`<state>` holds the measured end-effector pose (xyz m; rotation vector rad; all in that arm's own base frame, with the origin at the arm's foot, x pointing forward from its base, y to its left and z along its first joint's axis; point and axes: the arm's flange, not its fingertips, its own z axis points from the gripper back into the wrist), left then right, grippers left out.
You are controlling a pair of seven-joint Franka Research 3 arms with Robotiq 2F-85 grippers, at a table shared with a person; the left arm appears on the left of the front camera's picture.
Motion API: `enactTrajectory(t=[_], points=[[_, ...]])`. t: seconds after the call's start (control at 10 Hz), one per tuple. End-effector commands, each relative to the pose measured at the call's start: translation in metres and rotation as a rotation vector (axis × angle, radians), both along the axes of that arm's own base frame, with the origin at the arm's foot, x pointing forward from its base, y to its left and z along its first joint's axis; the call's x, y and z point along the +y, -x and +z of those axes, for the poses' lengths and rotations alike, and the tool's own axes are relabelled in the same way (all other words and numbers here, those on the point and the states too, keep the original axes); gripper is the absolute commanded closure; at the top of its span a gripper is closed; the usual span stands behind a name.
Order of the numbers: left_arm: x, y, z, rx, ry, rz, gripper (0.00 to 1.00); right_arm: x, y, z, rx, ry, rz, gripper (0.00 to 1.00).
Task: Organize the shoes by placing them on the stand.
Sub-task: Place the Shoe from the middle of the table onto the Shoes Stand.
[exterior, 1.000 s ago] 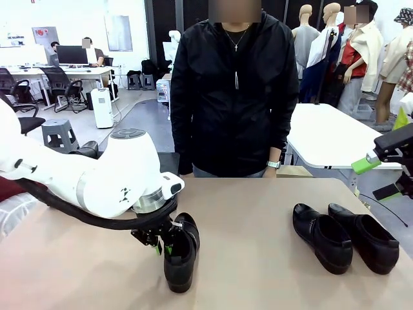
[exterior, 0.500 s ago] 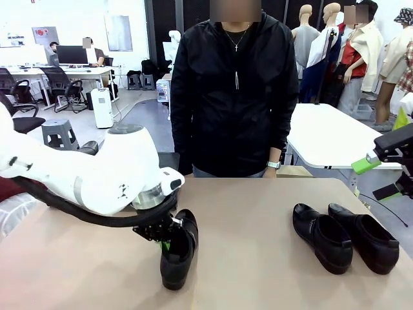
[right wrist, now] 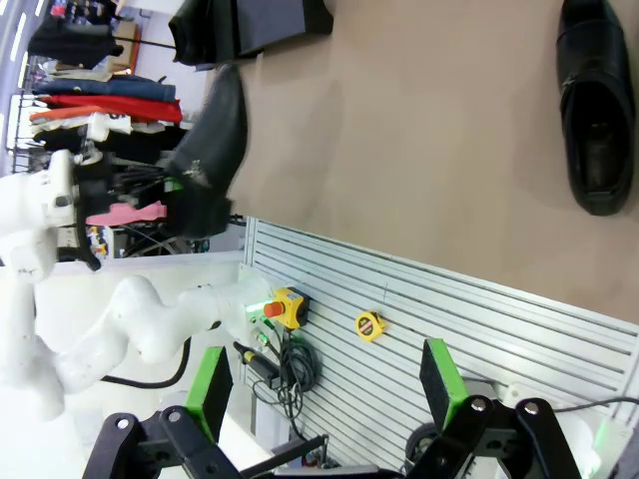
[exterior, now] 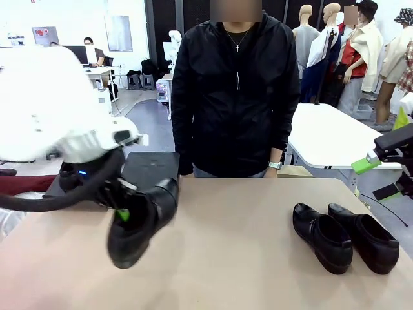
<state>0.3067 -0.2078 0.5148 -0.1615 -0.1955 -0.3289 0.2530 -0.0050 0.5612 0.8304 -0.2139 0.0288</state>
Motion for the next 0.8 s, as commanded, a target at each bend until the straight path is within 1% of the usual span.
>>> enactTrajectory(t=[0.0, 0.1, 0.4, 0.5, 0.6, 0.7], points=[[0.038, 0.015, 0.007, -0.056, 0.027, 0.027, 1.00, -0.001, -0.003, 0.004, -0.024, -0.028, 0.020, 0.00], [0.000, 0.000, 0.000, 0.000, 0.000, 0.000, 1.00, -0.001, -0.003, 0.004, -0.024, -0.028, 0.020, 0.00], [0.000, 0.000, 0.000, 0.000, 0.000, 0.000, 1.00, -0.001, -0.003, 0.004, -0.024, -0.028, 0.020, 0.00], [0.011, 0.010, -0.003, 0.001, -0.014, -0.008, 1.00, -0.001, -0.003, 0.004, -0.024, -0.028, 0.020, 0.00], [0.029, -0.018, 0.015, -0.056, 0.093, 0.069, 1.00, -0.001, -0.003, 0.004, -0.024, -0.028, 0.020, 0.00], [0.049, -0.060, 0.033, -0.131, 0.198, 0.196, 1.00, -0.001, -0.003, 0.004, -0.024, -0.028, 0.020, 0.00]])
